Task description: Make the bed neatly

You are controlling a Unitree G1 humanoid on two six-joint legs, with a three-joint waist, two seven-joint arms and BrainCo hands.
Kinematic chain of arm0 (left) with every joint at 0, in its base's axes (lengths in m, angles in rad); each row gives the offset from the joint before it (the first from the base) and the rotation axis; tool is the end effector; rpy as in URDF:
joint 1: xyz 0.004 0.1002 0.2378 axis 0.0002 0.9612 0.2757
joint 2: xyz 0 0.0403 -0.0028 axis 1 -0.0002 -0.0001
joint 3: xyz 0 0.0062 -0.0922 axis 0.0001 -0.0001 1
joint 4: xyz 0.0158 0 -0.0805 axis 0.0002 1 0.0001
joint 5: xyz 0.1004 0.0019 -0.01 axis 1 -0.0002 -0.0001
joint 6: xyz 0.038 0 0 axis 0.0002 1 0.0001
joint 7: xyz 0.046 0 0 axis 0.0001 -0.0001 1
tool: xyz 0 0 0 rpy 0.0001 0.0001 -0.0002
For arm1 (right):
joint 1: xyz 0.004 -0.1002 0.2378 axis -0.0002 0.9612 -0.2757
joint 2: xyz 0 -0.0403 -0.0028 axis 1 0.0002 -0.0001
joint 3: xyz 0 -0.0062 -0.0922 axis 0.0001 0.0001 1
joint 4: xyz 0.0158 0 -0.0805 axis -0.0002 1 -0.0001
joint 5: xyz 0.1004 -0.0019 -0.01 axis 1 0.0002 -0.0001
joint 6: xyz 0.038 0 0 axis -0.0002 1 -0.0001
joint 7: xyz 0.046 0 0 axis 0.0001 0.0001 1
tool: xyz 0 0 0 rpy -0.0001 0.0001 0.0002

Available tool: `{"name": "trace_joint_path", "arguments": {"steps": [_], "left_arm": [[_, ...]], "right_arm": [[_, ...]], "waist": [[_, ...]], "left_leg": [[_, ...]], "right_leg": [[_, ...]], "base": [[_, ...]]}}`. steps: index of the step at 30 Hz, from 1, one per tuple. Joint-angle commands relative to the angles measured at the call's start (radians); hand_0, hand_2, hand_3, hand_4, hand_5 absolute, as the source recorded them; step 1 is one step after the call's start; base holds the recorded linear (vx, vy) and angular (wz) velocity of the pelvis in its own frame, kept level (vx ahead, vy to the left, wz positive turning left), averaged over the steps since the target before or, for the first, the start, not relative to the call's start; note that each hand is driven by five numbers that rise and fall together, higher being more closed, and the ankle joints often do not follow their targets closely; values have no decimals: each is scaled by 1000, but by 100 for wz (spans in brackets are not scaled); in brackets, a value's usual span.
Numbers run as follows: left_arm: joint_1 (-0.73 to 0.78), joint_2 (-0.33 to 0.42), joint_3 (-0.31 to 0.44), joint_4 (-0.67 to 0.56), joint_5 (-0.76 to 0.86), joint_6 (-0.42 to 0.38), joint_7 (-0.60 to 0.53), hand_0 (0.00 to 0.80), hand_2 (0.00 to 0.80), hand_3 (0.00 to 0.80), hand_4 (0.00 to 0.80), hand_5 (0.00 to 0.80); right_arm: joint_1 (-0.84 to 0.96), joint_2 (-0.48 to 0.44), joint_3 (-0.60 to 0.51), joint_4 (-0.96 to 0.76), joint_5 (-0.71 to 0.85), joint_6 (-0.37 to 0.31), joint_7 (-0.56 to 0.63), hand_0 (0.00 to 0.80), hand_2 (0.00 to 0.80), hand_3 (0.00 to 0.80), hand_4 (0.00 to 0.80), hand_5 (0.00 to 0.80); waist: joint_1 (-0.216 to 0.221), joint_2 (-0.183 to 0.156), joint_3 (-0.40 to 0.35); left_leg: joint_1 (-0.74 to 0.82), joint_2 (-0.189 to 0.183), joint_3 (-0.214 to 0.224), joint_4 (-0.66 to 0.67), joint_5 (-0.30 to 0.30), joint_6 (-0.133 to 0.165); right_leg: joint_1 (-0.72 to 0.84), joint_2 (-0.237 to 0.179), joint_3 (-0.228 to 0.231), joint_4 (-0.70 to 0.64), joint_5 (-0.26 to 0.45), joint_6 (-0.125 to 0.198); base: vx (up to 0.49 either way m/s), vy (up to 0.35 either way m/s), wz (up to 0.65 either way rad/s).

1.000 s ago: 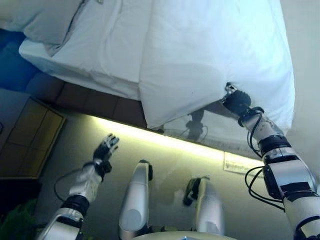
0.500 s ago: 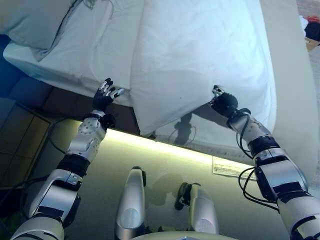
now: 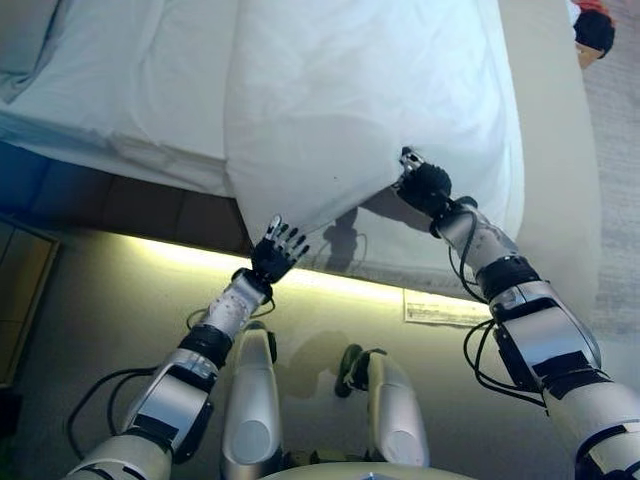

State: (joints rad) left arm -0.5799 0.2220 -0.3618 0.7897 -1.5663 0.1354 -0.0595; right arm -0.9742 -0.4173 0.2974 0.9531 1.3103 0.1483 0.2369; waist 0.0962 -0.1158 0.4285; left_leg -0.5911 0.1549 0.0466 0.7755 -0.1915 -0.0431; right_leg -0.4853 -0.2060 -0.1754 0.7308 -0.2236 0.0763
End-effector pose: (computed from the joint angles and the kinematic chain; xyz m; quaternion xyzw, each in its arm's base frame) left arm 0.2868 0.1295 0.0396 -0.5181 0.2253 -0.0760 0.8216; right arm 0.3487 -0.1795 0.1508 0.3526 0.0482 0.1557 0.9215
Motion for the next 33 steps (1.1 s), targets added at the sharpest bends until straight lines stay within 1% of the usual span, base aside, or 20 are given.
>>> {"name": "trace_joint_path", "arguments": {"steps": [1, 5, 8, 11, 15, 18, 21, 28, 33], "left_arm": [[25, -68, -13, 13, -123, 21, -6, 0, 0, 0, 0, 0], [32, -94, -15, 37, -233, 69, 42, 0, 0, 0, 0, 0], [27, -116, -24, 47, -347, 100, 80, 0, 0, 0, 0, 0], [16, -132, -34, 48, -406, 94, 61, 0, 0, 0, 0, 0], [5, -162, -30, 39, -406, 62, 20, 0, 0, 0, 0, 0], [-24, -187, 2, 26, -406, 31, -34, 0, 0, 0, 0, 0], [-63, -190, 36, 14, -406, 0, -61, 0, 0, 0, 0, 0], [-156, -183, 125, -2, -406, -55, -127, 0, 0, 0, 0, 0], [-225, -156, 205, -17, -406, -88, -188, 0, 0, 0, 0, 0]], "right_arm": [[-128, 1, 19, -108, 103, -82, 51, 800, 800, 800, 800, 800], [-142, 9, 29, -132, 122, -96, 55, 800, 800, 800, 800, 800], [-143, 22, 36, -167, 126, -103, 62, 800, 800, 800, 800, 800], [-141, 30, 40, -187, 131, -100, 69, 800, 800, 800, 800, 800], [-128, 44, 51, -221, 123, -95, 60, 800, 800, 800, 800, 800], [-106, 53, 45, -263, 121, -81, 56, 800, 800, 800, 800, 800], [-82, 61, 45, -294, 120, -74, 56, 800, 800, 800, 800, 800], [-13, 66, 50, -385, 112, -37, 55, 800, 800, 800, 800, 800], [40, 63, 57, -443, 95, -14, 66, 800, 800, 800, 800, 800]], "waist": [[2, 3, -48], [-4, -2, -47], [-13, -5, -47], [-21, -6, -48], [-32, -7, -47], [-48, -10, -48], [-62, -15, -51], [-96, -32, -64], [-115, -46, -77]], "left_leg": [[14, 8, -33, -124, 45, -1], [24, 8, -26, -143, 41, -3], [26, 13, -19, -152, 38, -8], [28, 15, -12, -156, 35, -10], [28, 19, -5, -154, 30, -14], [34, 21, 1, -162, 27, -18], [38, 24, 9, -167, 24, -22], [58, 31, 23, -172, 13, -29], [77, 39, 33, -174, 5, -33]], "right_leg": [[8, -24, -1, -127, 128, 17], [16, -16, -2, -151, 124, 17], [15, -13, 0, -160, 120, 17], [12, -12, 1, -161, 116, 17], [4, -10, 3, -160, 113, 17], [1, -5, 11, -162, 107, 17], [-2, 1, 17, -162, 102, 17], [2, 11, 31, -162, 91, 14], [12, 16, 37, -163, 85, 14]], "base": [[-33, -69, -5], [-13, -41, -7], [-3, -33, -3], [2, -9, -1], [-2, 2, -2], [9, 11, -5], [6, 6, -8], [17, 7, -4], [48, 14, -5]]}}
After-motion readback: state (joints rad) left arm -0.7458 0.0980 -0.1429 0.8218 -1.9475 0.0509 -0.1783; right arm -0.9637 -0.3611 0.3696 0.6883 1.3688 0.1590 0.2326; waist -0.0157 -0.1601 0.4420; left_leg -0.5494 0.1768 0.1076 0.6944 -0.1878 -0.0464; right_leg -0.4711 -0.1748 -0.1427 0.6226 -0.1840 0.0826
